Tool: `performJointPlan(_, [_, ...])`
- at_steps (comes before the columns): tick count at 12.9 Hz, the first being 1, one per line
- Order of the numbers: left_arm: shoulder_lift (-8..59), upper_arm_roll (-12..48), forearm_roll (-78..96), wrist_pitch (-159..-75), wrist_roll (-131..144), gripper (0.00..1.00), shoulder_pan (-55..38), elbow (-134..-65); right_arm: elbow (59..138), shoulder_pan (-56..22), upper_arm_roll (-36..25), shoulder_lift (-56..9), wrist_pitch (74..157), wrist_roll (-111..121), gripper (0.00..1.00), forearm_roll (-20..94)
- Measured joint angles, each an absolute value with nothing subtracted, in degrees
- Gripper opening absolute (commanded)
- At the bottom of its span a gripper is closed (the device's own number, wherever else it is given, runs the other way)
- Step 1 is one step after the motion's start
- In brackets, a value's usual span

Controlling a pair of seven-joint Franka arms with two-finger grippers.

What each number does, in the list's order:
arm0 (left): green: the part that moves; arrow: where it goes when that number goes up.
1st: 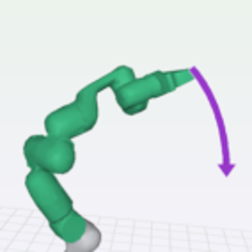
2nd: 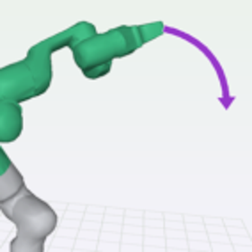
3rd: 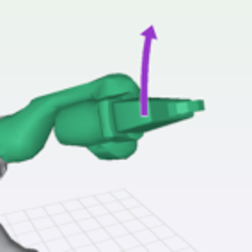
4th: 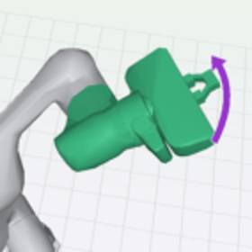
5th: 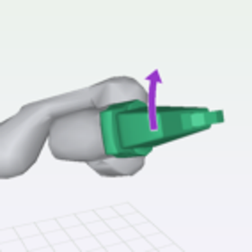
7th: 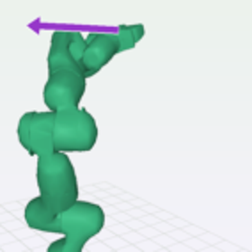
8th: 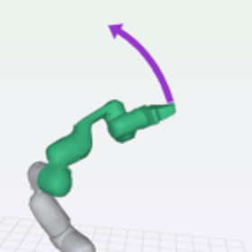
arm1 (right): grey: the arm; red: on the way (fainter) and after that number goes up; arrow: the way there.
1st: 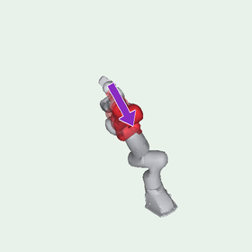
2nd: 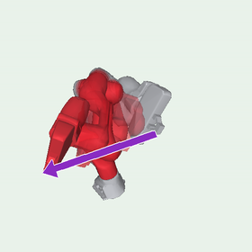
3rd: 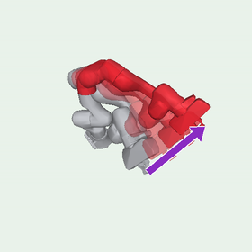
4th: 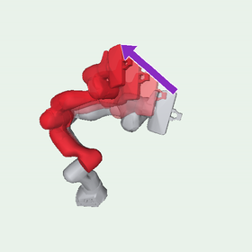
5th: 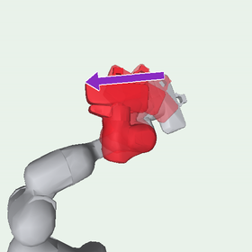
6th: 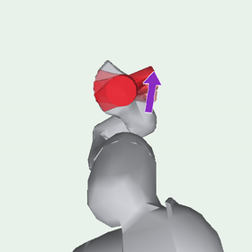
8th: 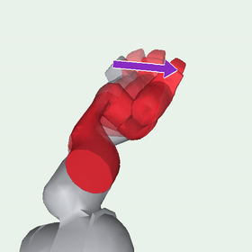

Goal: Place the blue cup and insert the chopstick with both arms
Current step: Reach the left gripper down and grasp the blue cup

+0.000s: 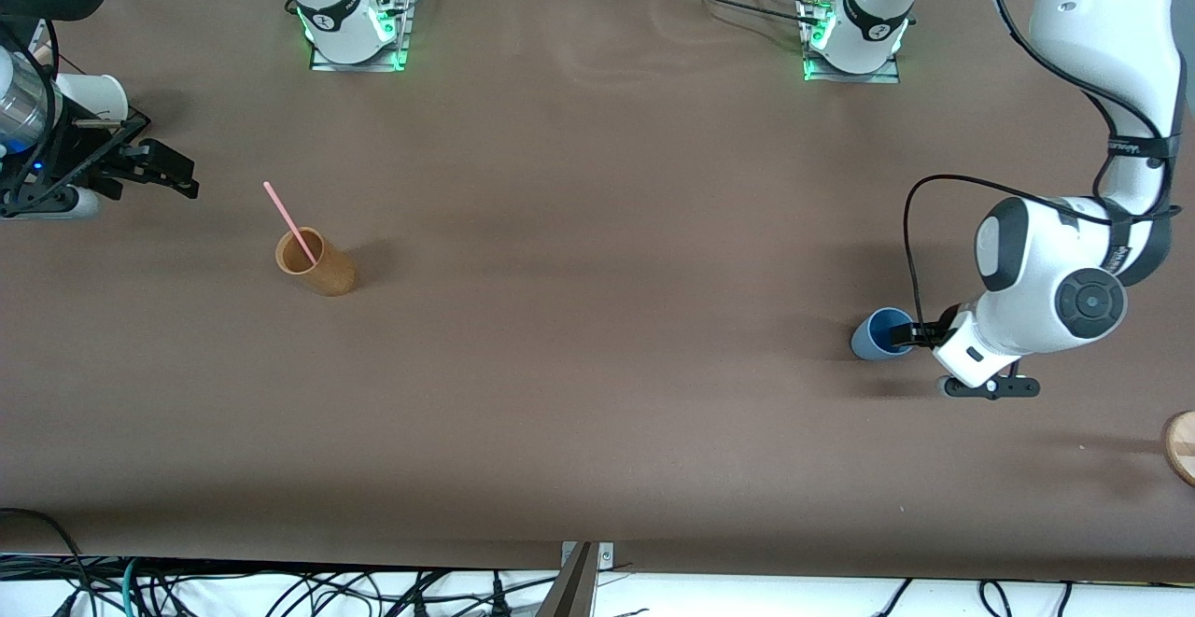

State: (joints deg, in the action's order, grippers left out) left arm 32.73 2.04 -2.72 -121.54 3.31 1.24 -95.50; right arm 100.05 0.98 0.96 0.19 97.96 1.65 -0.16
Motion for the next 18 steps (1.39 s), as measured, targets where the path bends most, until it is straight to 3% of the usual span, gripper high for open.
performJointPlan(1, [32.73, 2.04, -2.72, -122.60, 3.31, 0.99, 1.24, -96.61, 100.05, 0.98, 0.95, 0.19, 97.96, 1.65, 1.00, -0.16])
performJointPlan(3, [32.67, 2.00, -2.72, -124.64, 3.31, 0.59, 1.24, -98.27, 100.05, 0.98, 0.96, 0.19, 97.95, 1.65, 1.00, -0.16])
performJointPlan(4, [32.66, 1.97, -2.72, -125.38, 3.31, 0.32, 1.24, -98.95, 100.05, 0.98, 0.96, 0.19, 97.95, 1.65, 1.00, -0.16])
performJointPlan(5, [32.66, 1.95, -2.72, -125.68, 3.31, 0.18, 1.24, -99.38, 100.05, 0.98, 0.96, 0.19, 97.95, 1.65, 1.00, -0.16])
performJointPlan(7, [32.62, 1.86, -2.72, -125.72, 3.34, 0.00, 1.26, -99.51, 100.05, 0.98, 0.96, 0.19, 97.94, 1.65, 1.00, -0.16])
performJointPlan(18, [29.50, 2.66, -2.39, -122.29, 3.46, 0.00, 0.25, -97.60, 100.05, 0.98, 0.96, 0.19, 97.93, 1.65, 1.00, -0.16])
